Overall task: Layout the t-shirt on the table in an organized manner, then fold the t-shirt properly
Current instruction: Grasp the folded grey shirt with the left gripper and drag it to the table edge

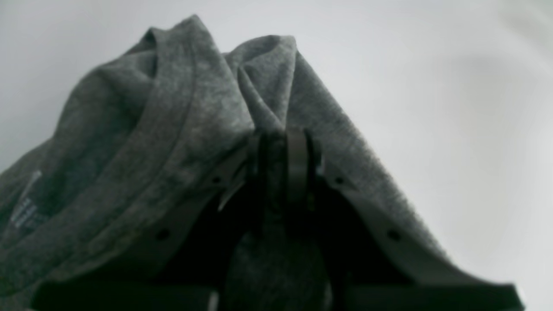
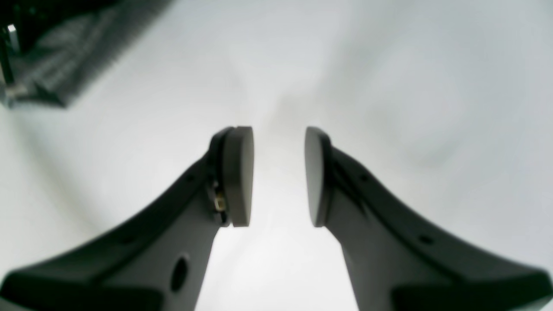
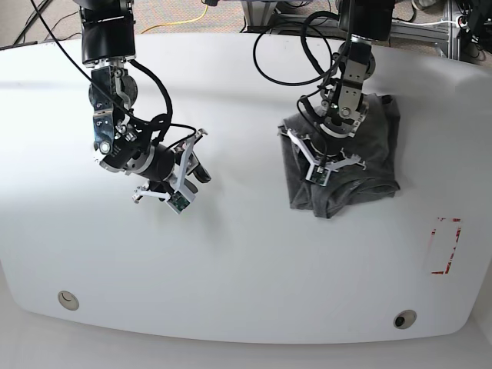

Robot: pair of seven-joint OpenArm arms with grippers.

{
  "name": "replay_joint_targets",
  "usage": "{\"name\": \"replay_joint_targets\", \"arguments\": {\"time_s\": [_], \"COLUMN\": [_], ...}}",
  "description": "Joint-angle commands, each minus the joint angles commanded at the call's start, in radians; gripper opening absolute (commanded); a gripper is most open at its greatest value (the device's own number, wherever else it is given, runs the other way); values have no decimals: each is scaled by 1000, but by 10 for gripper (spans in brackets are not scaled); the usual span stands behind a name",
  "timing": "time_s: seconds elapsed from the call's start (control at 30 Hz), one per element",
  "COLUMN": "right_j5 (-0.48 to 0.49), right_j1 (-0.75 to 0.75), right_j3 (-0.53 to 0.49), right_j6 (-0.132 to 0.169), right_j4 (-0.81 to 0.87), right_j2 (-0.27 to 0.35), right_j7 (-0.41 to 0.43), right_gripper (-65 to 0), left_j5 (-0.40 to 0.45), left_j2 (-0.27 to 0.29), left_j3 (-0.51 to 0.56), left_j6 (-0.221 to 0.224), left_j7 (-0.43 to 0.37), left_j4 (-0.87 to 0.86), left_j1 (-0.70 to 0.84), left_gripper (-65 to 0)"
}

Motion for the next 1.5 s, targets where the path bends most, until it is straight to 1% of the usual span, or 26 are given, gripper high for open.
{"name": "replay_joint_targets", "arguments": {"time_s": [0.07,0.13,0.17,0.2,0.3,0.37,0.4,0.47,0.6,0.67,0.77,0.87,0.93,1.03,1.1,1.2,1.3,1.5], "right_j5": [0,0,0,0,0,0,0,0,0,0,0,0,0,-2,0,0,0,0], "right_j1": [-2,-2,-3,-5,-14,-14,-17,-20,-25,-31,-35,-35,-35,-35,-35,-35,-35,-35], "right_j3": [0,0,0,0,0,0,0,0,0,-2,-2,-2,-2,-2,-2,-2,-2,0], "right_j6": [14,18,18,18,18,18,18,18,18,18,18,18,18,18,18,18,18,18], "right_j4": [0,0,0,0,2,12,25,43,69,71,71,71,71,71,71,71,71,71], "right_j2": [0,0,0,0,0,0,0,0,-2,-3,-5,-6,-6,-6,-6,-6,-6,-6], "right_j7": [0,0,0,-2,-23,-38,-44,-51,-52,-52,-52,-52,-52,-52,-52,-52,-52,-52], "right_gripper": [-465,-465,-465,-465,-465,-465,-465,-465,-465,-465,-465,-465,-465,-465,-465,-465,-465,-465], "left_j5": [0,0,0,0,0,0,0,0,0,0,0,-5,-28,-64,-83,-87,-89,-89], "left_j2": [-21,-38,-49,-64,-77,-84,-97,-106,-107,-107,-103,-57,-28,3,29,61,72,61], "left_j3": [-40,-83,-106,-141,-222,-270,-313,-364,-420,-436,-442,-442,-442,-442,-442,-443,-443,-454], "left_j6": [-2,-21,-38,-71,-146,-183,-203,-227,-261,-270,-290,-293,-302,-321,-324,-324,-324,-324], "left_j7": [0,0,0,0,0,2,2,2,5,8,57,161,227,299,344,394,402,402], "left_j4": [0,0,0,0,0,0,0,0,25,49,124,201,261,327,358,381,377,348], "left_j1": [11,18,23,34,43,44,46,46,44,44,43,38,37,40,46,63,97,147], "left_gripper": [-588,-588,-588,-588,-589,-589,-589,-589,-589,-589,-589,-589,-589,-589,-589,-589,-590,-593]}}
